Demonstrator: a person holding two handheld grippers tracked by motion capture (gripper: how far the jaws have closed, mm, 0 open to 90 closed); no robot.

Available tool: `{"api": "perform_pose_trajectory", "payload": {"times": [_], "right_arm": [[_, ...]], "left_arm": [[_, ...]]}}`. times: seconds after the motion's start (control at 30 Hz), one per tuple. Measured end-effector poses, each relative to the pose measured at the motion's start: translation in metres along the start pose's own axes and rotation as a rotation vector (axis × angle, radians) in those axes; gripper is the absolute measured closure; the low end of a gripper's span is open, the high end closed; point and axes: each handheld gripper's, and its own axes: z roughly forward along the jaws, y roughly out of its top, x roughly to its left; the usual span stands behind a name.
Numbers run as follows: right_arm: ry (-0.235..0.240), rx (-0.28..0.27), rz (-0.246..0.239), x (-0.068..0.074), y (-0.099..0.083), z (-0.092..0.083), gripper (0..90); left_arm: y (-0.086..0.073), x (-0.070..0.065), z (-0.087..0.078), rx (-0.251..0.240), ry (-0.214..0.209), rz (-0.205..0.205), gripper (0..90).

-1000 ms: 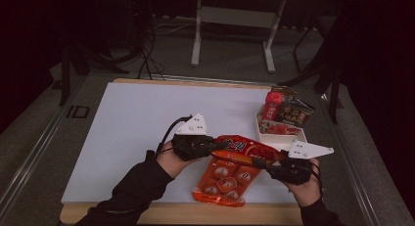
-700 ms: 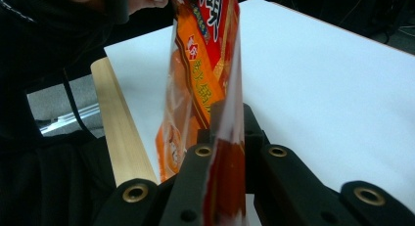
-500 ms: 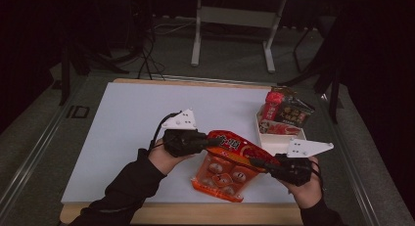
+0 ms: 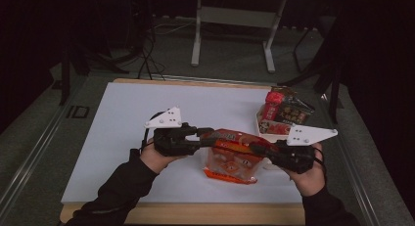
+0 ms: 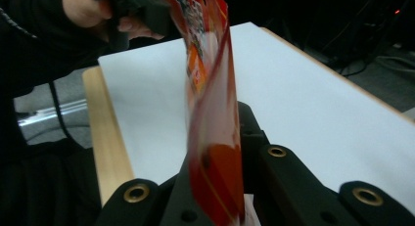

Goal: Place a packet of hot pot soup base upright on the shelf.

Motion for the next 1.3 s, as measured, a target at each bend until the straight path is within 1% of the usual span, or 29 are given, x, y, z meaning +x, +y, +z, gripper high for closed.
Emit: {"api": "perform_pose_trajectory", "payload": {"times": [0.03, 0.07, 0.1, 0.13, 0.17, 0.2, 0.23, 0.27, 0.3, 0.33, 0.37, 0.4, 0.43, 0.47, 0.5, 0.57, 0.6, 0.67, 0.73, 0.8, 0.9, 0.97, 1.0, 1.03, 1.07, 1.1, 1.17, 1.27, 1.3], "right_arm": [[0.000, 0.000, 0.000, 0.000, 0.000, 0.000, 90.0], [0.000, -0.004, 0.002, -0.001, 0.002, -0.001, 90.0], [0.000, -0.004, 0.002, -0.001, 0.002, -0.001, 90.0], [-0.011, -0.005, 0.000, -0.004, 0.007, -0.002, 90.0], [-0.005, -0.005, -0.002, -0.005, 0.009, -0.003, 90.0], [-0.011, -0.009, -0.004, -0.005, 0.010, -0.004, 90.0], [-0.016, -0.013, -0.002, -0.006, 0.012, -0.005, 90.0], [-0.016, -0.013, -0.002, -0.006, 0.012, -0.005, 90.0], [-0.014, -0.016, -0.001, -0.007, 0.014, -0.006, 90.0], [-0.024, -0.033, 0.002, -0.010, 0.018, -0.010, 90.0], [-0.026, -0.037, 0.003, -0.011, 0.020, -0.012, 90.0], [-0.032, -0.039, 0.002, -0.012, 0.022, -0.013, 90.0], [-0.032, -0.039, 0.002, -0.012, 0.022, -0.013, 90.0], [-0.035, -0.042, 0.003, -0.012, 0.024, -0.015, 90.0], [-0.034, -0.051, 0.008, -0.014, 0.026, -0.017, 90.0], [-0.045, -0.064, 0.010, -0.017, 0.032, -0.021, 90.0], [-0.051, -0.066, 0.007, -0.017, 0.034, -0.022, 90.0], [-0.059, -0.066, 0.003, -0.018, 0.039, -0.025, 90.0], [-0.071, -0.072, 0.000, -0.020, 0.043, -0.026, 90.0], [-0.082, -0.076, 0.002, -0.024, 0.047, -0.029, 90.0], [-0.090, -0.087, 0.008, -0.028, 0.051, -0.033, 90.0], [-0.105, -0.096, 0.008, -0.031, 0.054, -0.037, 90.0], [-0.111, -0.099, 0.010, -0.032, 0.055, -0.039, 90.0], [-0.123, -0.103, 0.010, -0.034, 0.056, -0.042, 90.0], [-0.123, -0.103, 0.010, -0.034, 0.056, -0.042, 90.0], [-0.130, -0.107, 0.013, -0.036, 0.057, -0.044, 90.0], [-0.157, -0.121, 0.022, -0.042, 0.060, -0.053, 90.0], [-0.183, -0.129, 0.026, -0.046, 0.061, -0.060, 90.0], [-0.199, -0.129, 0.025, -0.048, 0.062, -0.063, 90.0]], "left_arm": [[0.000, 0.000, 0.000, 0.000, 0.000, 0.000, 52.7], [0.000, 0.000, 0.000, 0.000, 0.000, 0.000, 52.7], [-0.002, 0.001, -0.001, -0.005, 0.013, 0.003, 52.7], [-0.003, 0.001, -0.002, -0.008, 0.019, 0.003, 38.8], [-0.004, 0.002, -0.003, -0.009, 0.029, -0.001, 33.8], [-0.005, 0.003, -0.004, -0.017, 0.034, -0.012, 30.8], [-0.006, 0.003, -0.004, -0.022, 0.043, -0.016, 24.5], [-0.006, 0.003, -0.004, -0.022, 0.043, -0.016, 18.2], [-0.009, 0.003, -0.006, -0.012, 0.069, -0.002, 18.2], [-0.013, 0.004, -0.007, -0.014, 0.084, 0.000, 14.5], [-0.013, 0.004, -0.007, -0.014, 0.084, 0.000, 14.3], [-0.016, 0.005, -0.009, -0.019, 0.090, -0.011, 12.9], [-0.016, 0.005, -0.009, -0.019, 0.090, -0.011, 10.7], [-0.018, 0.006, -0.010, -0.023, 0.100, -0.019, 10.7], [-0.021, 0.007, -0.011, -0.030, 0.115, -0.022, 8.9], [-0.025, 0.008, -0.013, -0.038, 0.141, -0.023, 5.0], [-0.026, 0.008, -0.015, -0.035, 0.151, -0.028, 5.0], [-0.030, 0.010, -0.018, -0.046, 0.163, -0.046, 5.0], [-0.033, 0.012, -0.022, -0.042, 0.173, -0.068, 5.0], [-0.037, 0.013, -0.026, -0.043, 0.177, -0.077, 5.0], [-0.044, 0.014, -0.031, -0.031, 0.186, -0.084, 5.0], [-0.049, 0.016, -0.035, -0.027, 0.178, -0.102, 5.0], [-0.054, 0.016, -0.038, -0.030, 0.197, -0.096, 5.0], [-0.056, 0.016, -0.040, -0.021, 0.206, -0.094, 5.0], [-0.056, 0.016, -0.040, -0.021, 0.206, -0.094, 5.0], [-0.061, 0.017, -0.043, -0.017, 0.208, -0.105, 5.0], [-0.068, 0.017, -0.047, -0.004, 0.222, -0.111, 5.0], [-0.076, 0.017, -0.050, 0.019, 0.226, -0.116, 5.0], [-0.079, 0.017, -0.051, 0.027, 0.224, -0.115, 5.0]]}}
